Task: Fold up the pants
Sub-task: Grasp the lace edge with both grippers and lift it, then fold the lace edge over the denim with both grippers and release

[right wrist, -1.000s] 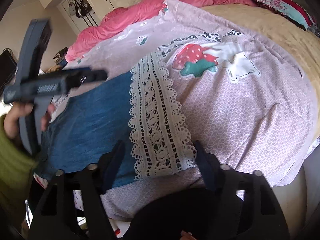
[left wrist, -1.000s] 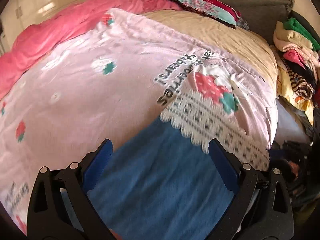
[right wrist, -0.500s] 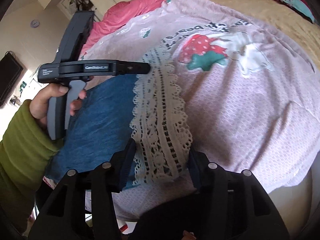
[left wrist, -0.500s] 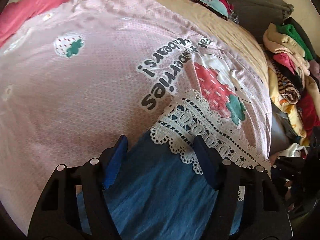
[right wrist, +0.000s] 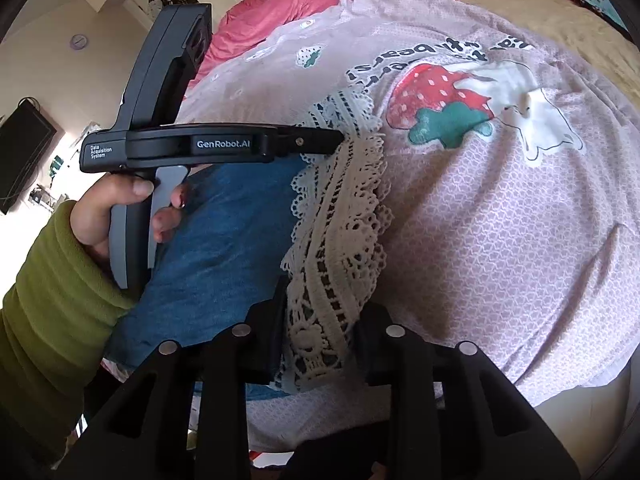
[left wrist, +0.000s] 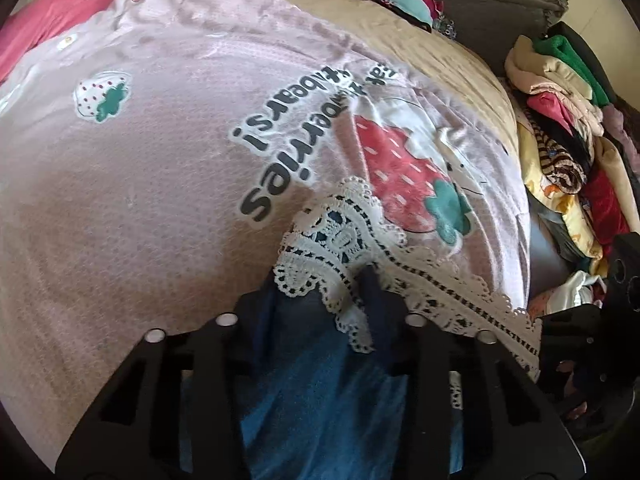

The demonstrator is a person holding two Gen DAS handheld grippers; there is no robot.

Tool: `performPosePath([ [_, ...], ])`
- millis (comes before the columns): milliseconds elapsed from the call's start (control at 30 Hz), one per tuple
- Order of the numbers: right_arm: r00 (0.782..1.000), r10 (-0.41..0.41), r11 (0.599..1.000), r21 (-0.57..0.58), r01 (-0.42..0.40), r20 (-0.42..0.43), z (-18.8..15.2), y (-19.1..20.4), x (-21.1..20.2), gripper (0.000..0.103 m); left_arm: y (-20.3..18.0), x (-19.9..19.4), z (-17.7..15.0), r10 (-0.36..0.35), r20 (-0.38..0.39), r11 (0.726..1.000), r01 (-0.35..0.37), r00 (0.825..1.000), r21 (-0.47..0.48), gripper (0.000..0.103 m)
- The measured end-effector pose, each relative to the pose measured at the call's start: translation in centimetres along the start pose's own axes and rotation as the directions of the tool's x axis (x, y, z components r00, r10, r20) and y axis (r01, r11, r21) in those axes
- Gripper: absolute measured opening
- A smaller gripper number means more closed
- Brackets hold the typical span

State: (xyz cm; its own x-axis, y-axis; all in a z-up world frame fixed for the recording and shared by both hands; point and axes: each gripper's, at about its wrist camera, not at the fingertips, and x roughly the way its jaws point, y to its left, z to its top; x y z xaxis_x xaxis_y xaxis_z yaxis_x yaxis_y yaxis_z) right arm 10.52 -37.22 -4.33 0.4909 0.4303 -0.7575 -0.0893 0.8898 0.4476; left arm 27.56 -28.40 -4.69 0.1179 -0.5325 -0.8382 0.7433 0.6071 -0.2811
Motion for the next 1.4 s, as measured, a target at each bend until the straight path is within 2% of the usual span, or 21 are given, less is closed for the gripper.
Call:
performPosePath([
  [100,1.0,0.016,1.0,-0.003,-0.016,0.015,0.2,0.0,0.0,0.025,0.4,-0.2,-0.2,-0.015,0.012,1.0,0.015,1.0,-0.012,0.024],
  [167,1.0,0.015,1.0,-0.013,-0.015,0.024,0.2,0.2,-0.1,0.024,0.6,-0.6,-0.5,-0.026,0.029,0.999,0.027,0.999,-0.026,0.017],
  [333,0.994,0.06,0.996,-0.077,-0.053,0.088,0.0,1.4,-1.3,0.024,0.2,-3.5,-1.4,-0.047,0.105,0.998,0.051,0.993,-0.033,0.015],
  [400,0.99,0.077,0.99,-0.126,-0.061,0.12,-0.3,2.7,-1.9,0.024,0.2,-5.6,-2.0,-0.059,0.149,0.997,0.065,0.987,-0.039,0.015],
  [567,0.96,0.181,0.953,-0.281,-0.118,0.212,-1.3,7.9,-3.6,0.024,0.7,-11.8,-4.6,-0.055,0.258,0.996,0.071,0.964,-0.054,0.015],
  [700,0.95,0.257,0.905,-0.389,-0.172,0.179,-1.7,13.0,-2.9,0.024,1.7,-15.7,-7.4,-0.02,0.312,0.997,0.043,0.95,-0.066,0.018],
  [767,0.95,0.28,0.883,-0.426,-0.199,0.135,-1.6,15.1,-1.4,0.024,2.9,-16.8,-9.2,0.028,0.318,0.995,0.005,0.948,-0.1,0.022],
  [833,0.958,0.274,0.87,-0.447,-0.209,0.085,-1.8,16.6,0.6,0.024,3.9,-16.7,-10.9,0.106,0.294,0.989,-0.069,0.95,-0.133,0.025],
  [900,0.967,0.252,0.868,-0.449,-0.211,0.032,-2.1,17.2,2.6,0.024,5.4,-16.8,-12.6,0.137,0.28,0.978,-0.085,0.95,-0.19,0.026],
  [933,0.972,0.236,0.871,-0.445,-0.209,0.006,-2.5,17.3,3.5,0.024,6.4,-17.2,-13.9,0.158,0.287,0.967,-0.088,0.945,-0.24,0.031],
  [1000,0.977,0.21,0.874,-0.442,-0.202,-0.031,-2.8,17.1,5.1,0.024,8.0,-18.4,-15.8,0.161,0.325,0.949,-0.056,0.932,-0.31,0.044],
  [1033,0.979,0.198,0.874,-0.444,-0.199,-0.049,-3.0,17.0,5.8,0.024,8.9,-19.2,-17.2,0.164,0.359,0.933,-0.026,0.919,-0.36,0.053],
  [1067,0.98,0.19,0.873,-0.446,-0.197,-0.061,-3.1,17.1,6.2,0.024,9.7,-19.8,-18.3,0.162,0.388,0.917,0.006,0.907,-0.399,0.057],
  [1133,0.984,0.17,0.866,-0.467,-0.179,-0.062,-3.3,17.7,6.6,0.025,11.1,-20.6,-20.2,0.155,0.429,0.882,0.07,0.89,-0.466,0.058],
  [1200,0.989,0.138,0.851,-0.506,-0.141,-0.044,-3.9,18.7,6.2,0.026,12.4,-20.9,-21.2,0.134,0.435,0.848,0.124,0.89,-0.515,0.06],
  [1333,0.997,0.083,0.812,-0.58,-0.066,0.002,-4.6,21.2,6.4,0.028,13.4,-21.8,-22.2,0.066,0.477,0.821,0.224,0.876,-0.524,0.067],
  [1400,0.998,0.064,0.776,-0.63,-0.038,0.018,-5.2,22.4,6.7,0.028,13.3,-21.9,-22.3,0.027,0.489,0.815,0.264,0.872,-0.516,0.072],
])
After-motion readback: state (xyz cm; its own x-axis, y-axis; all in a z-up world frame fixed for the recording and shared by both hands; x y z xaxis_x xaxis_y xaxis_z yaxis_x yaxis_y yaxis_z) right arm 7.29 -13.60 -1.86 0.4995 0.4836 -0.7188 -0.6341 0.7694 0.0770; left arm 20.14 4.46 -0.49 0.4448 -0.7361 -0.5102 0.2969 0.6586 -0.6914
